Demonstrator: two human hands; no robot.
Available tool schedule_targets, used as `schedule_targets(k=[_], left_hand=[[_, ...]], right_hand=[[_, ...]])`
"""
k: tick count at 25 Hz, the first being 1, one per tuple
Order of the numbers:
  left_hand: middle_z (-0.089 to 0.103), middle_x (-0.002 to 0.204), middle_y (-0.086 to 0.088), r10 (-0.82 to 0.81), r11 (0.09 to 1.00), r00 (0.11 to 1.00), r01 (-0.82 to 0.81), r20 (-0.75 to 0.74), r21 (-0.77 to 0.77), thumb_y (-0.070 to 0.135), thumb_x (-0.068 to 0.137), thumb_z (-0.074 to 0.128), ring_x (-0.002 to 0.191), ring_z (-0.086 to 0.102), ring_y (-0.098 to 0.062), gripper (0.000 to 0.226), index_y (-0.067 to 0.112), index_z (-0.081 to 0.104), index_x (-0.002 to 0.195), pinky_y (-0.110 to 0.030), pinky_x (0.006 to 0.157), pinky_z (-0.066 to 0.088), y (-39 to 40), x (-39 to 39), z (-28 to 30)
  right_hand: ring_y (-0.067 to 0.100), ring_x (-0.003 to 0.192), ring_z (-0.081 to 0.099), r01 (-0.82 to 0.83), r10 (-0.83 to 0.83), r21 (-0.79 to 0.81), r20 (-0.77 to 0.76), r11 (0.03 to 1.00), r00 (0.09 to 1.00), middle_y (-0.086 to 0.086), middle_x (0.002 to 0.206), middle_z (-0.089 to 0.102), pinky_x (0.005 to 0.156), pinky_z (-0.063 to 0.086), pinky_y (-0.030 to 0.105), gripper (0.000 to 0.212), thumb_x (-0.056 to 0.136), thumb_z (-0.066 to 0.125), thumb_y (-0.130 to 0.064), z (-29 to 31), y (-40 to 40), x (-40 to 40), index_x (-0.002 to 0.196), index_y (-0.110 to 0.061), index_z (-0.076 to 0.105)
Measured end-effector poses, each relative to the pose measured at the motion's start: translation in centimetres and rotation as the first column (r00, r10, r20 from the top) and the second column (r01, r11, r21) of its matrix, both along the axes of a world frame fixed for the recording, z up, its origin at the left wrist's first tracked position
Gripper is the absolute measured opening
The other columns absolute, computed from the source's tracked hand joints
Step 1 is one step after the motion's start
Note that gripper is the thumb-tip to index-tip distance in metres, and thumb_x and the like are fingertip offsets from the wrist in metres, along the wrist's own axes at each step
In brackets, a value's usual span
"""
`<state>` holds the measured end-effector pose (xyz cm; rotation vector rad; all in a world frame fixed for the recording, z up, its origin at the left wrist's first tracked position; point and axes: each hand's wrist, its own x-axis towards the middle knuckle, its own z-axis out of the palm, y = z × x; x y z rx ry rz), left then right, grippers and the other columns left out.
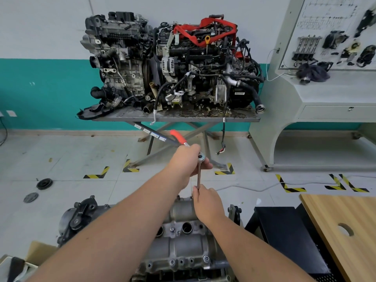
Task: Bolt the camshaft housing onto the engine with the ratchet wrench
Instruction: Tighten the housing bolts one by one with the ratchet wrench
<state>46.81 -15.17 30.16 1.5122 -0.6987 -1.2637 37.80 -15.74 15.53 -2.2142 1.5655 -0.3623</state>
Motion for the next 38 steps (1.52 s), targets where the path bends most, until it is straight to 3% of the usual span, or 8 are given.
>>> schedule_targets(k=[2,5,8,11,19,24,30,38], left_hand=[[0.073,0.074,-0.006,-0.218,0.976,0.909,0.196,0.356,0.098,0.014,0.096,0.038,0.07,0.074,-0.02,0.025,0.0,0.058,0.103,-0.029,0.065,0.048,-0.4,0.0,1.5],[0.069,0.082,-0.005,-0.387,0.896,0.323,0.353,0.864,0.269,0.015,0.099,0.039,0.073,0.066,-0.022,0.023,0.005,0.059,0.1,-0.032,0.063,0.048,-0.9,-0.4,3.1],[0.059,0.084,0.0,-0.24,0.837,-0.256,0.434,0.936,0.333,0.04,0.105,0.037,0.075,0.061,-0.021,0.028,0.017,0.053,0.104,-0.033,0.058,0.042,-0.1,-1.2,3.1],[0.058,0.095,0.002,0.052,0.773,-0.436,0.587,0.899,0.24,0.052,0.1,0.04,0.088,0.056,-0.022,0.037,0.022,0.061,0.098,-0.035,0.07,0.035,0.8,-0.9,1.0],[0.064,0.114,-0.002,0.521,0.729,0.026,0.507,0.853,-0.461,0.062,0.087,0.05,0.11,0.047,-0.022,0.048,0.017,0.065,0.078,-0.041,0.084,0.034,2.3,-0.4,-4.2],[0.063,0.122,0.014,0.172,0.799,0.928,0.064,0.33,-0.598,0.044,0.1,0.037,0.113,0.058,-0.003,0.032,0.032,0.06,0.12,-0.021,0.094,0.046,2.6,-3.1,-4.2],[0.074,0.073,-0.003,0.24,0.946,0.909,-0.298,-0.34,-0.13,0.045,0.103,0.042,0.069,0.069,-0.018,0.038,0.018,0.066,0.089,-0.03,0.072,0.047,0.9,-2.5,-2.1],[0.072,0.077,-0.009,-0.233,0.97,0.779,0.224,0.582,0.089,0.022,0.1,0.042,0.06,0.066,-0.017,0.028,0.003,0.06,0.091,-0.029,0.062,0.046,0.0,-0.3,2.6]], right_hand=[[0.026,0.091,0.05,-0.008,0.008,-0.003,0.011,1.0,1.0,0.008,0.086,0.058,0.077,0.044,0.04,0.046,0.107,0.023,-0.04,-0.1,0.1,-0.1,0.111,-0.013,0.06],[0.021,0.084,0.043,-0.019,0.02,-0.026,0.025,0.999,0.999,0.002,0.08,0.051,0.073,0.042,0.039,0.044,0.107,0.024,-0.04,-0.1,0.0,-0.2,0.11,-0.014,0.06],[0.022,0.083,0.042,-0.026,0.027,-0.015,0.031,1.0,0.999,0.001,0.077,0.049,0.072,0.041,0.039,0.043,0.107,0.024,-0.039,-0.1,0.1,-0.2,0.108,-0.013,0.059],[0.023,0.085,0.041,-0.021,0.02,0.027,0.046,0.999,0.999,-0.003,0.071,0.038,0.076,0.043,0.041,0.038,0.107,0.026,-0.035,0.2,0.1,-0.3,0.105,-0.012,0.058],[0.031,0.113,0.057,0.053,-0.111,0.231,0.247,0.972,0.963,0.013,0.121,0.062,0.081,0.044,0.027,0.032,0.106,0.034,-0.021,0.2,0.3,0.2,0.125,-0.006,0.055],[0.027,0.103,0.056,0.033,-0.052,0.236,0.072,0.971,0.996,0.0,0.086,0.06,0.095,0.048,0.042,0.022,0.093,0.033,-0.015,0.2,-0.3,-0.1,0.084,-0.024,0.051],[0.024,0.107,0.045,0.042,-0.065,0.185,0.124,0.982,0.99,0.004,0.099,0.064,0.091,0.045,0.042,0.031,0.101,0.027,-0.024,0.1,-0.4,-0.2,0.104,-0.017,0.057],[0.025,0.105,0.048,-0.029,0.025,0.1,0.034,0.995,0.999,0.007,0.096,0.064,0.087,0.046,0.043,0.043,0.107,0.023,-0.041,0.2,-0.2,-0.4,0.109,-0.016,0.059]])
